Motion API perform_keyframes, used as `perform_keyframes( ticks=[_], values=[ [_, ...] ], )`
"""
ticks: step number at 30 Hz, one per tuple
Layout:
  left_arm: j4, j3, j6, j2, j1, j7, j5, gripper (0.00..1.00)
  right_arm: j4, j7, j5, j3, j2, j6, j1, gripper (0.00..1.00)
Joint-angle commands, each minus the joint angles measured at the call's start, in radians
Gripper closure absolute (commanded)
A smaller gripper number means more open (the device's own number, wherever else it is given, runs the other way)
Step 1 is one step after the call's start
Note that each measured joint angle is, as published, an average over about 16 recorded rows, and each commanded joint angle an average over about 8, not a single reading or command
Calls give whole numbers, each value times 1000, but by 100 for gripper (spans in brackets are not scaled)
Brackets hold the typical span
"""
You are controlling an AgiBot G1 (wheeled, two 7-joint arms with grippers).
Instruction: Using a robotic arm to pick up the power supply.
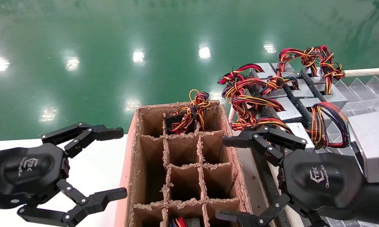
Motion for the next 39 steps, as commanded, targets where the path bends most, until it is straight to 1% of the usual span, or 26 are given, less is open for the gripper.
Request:
perform_keyframes(
  ticks=[1,39],
  values=[
    [0,0,0,0,0,0,0,0,0,0,0,0,0,0,0,0],
    [0,0,0,0,0,0,0,0,0,0,0,0,0,0,0,0]
  ],
)
